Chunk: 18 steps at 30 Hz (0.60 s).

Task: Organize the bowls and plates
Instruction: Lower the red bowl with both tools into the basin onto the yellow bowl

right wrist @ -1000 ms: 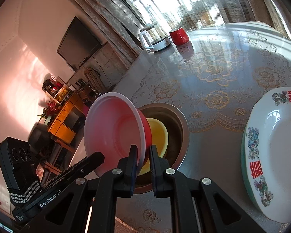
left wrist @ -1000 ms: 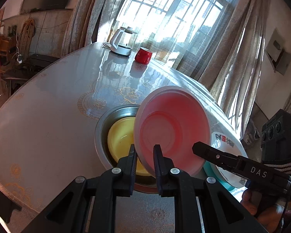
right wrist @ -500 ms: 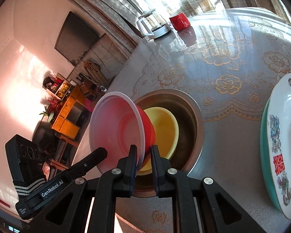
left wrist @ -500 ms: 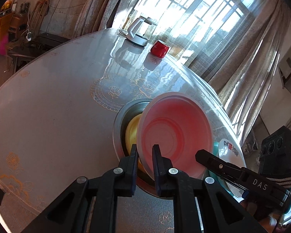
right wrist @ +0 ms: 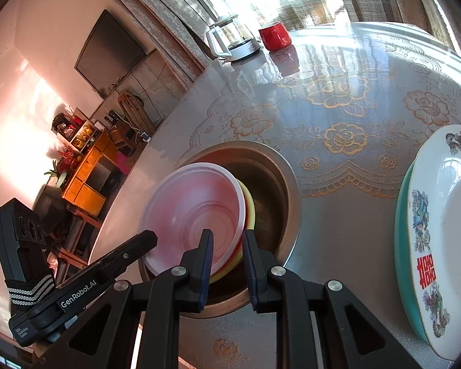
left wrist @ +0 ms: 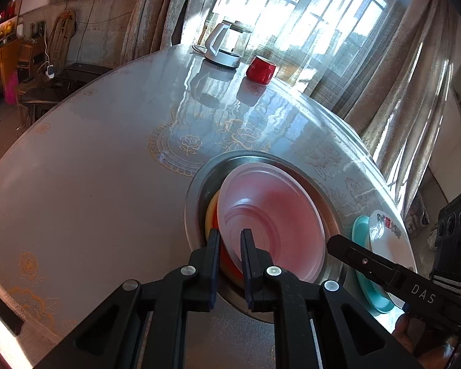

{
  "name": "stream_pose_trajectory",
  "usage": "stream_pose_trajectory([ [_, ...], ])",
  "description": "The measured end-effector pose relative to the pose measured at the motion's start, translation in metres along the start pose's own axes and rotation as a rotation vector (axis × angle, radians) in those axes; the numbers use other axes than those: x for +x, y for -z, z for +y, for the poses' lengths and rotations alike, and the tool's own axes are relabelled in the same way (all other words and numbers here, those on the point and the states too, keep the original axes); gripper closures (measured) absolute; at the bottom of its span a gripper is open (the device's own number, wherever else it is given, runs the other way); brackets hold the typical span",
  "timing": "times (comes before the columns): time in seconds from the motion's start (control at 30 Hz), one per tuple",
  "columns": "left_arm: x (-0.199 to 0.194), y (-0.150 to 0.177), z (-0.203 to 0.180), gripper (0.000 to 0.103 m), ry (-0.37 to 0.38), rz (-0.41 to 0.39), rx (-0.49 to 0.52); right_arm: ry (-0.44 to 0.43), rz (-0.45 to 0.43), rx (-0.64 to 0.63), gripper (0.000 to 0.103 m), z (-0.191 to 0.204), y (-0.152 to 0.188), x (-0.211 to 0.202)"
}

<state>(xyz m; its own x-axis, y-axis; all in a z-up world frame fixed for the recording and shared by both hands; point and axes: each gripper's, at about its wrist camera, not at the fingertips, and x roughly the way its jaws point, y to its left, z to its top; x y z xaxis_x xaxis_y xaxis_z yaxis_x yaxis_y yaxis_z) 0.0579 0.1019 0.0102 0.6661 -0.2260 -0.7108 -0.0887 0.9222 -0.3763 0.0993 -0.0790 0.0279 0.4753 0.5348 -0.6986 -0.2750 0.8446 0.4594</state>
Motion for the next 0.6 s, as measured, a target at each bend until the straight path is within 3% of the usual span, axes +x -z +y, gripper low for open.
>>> stream_pose_trajectory([
  [0.2,0.005,0.000,-0.005,0.090,-0.036,-0.006,0.055,0.048,0.003,-0.016,0.080,-0.001,-0.003,0.001],
  [0.5,0.011,0.002,-0.012,0.090,-0.096,-0.019,0.135,0.174,0.018,-0.147,0.077,0.012,-0.015,0.016],
  [0.6,0.012,0.002,-0.012,0.090,-0.109,-0.023,0.148,0.185,0.043,-0.180,0.085,0.016,-0.016,0.023],
])
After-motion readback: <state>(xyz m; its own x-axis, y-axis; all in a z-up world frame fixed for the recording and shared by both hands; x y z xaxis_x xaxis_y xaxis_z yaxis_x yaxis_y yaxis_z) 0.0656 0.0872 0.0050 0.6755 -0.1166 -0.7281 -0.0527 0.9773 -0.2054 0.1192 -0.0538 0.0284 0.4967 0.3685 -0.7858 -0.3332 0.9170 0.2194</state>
